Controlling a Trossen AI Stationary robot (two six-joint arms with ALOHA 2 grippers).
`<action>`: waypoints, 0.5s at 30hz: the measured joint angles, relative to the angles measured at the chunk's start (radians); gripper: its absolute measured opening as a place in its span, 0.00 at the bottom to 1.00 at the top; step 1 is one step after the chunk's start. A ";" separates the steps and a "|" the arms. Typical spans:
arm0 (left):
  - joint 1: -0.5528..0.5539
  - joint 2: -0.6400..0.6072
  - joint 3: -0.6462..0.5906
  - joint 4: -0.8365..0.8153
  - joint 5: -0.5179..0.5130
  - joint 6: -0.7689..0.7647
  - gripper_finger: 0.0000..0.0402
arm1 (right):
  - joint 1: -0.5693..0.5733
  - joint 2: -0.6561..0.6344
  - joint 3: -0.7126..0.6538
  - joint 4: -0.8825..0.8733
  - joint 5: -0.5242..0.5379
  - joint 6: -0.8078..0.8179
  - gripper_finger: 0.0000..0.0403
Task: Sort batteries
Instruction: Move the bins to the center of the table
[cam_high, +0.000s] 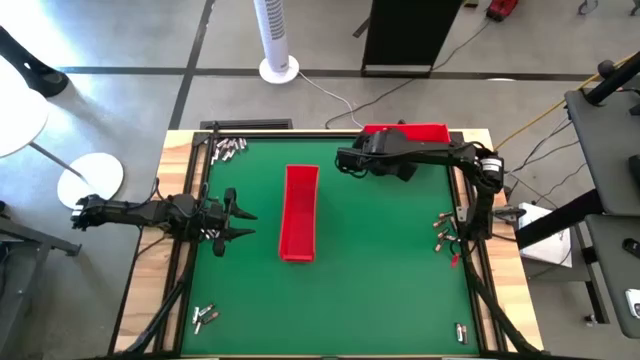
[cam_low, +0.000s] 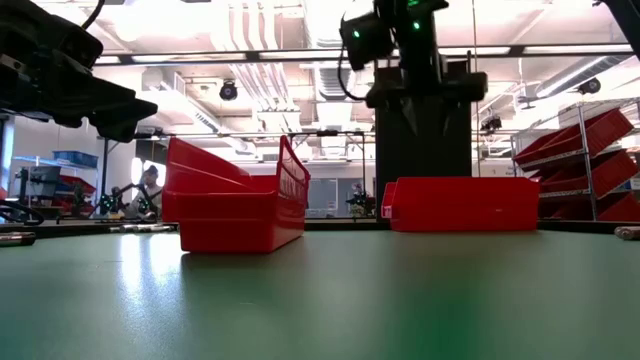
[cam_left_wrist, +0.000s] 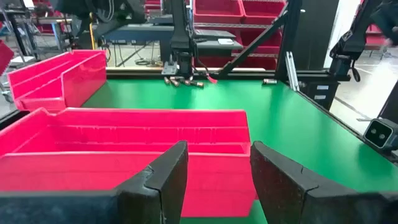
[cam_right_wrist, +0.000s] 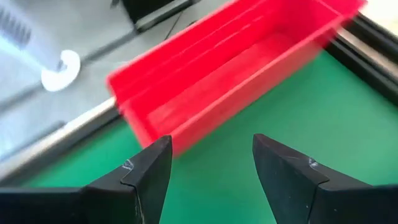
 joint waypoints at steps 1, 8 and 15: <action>0.000 0.001 0.000 0.000 0.000 0.000 0.39 | -0.014 -0.001 -0.013 0.000 0.005 0.043 0.53; 0.000 0.002 0.000 0.002 0.000 0.000 0.39 | -0.104 0.027 -0.059 0.008 -0.040 0.275 0.53; 0.000 0.004 0.000 0.002 -0.001 0.000 0.39 | -0.168 0.044 -0.060 0.019 -0.072 0.277 0.54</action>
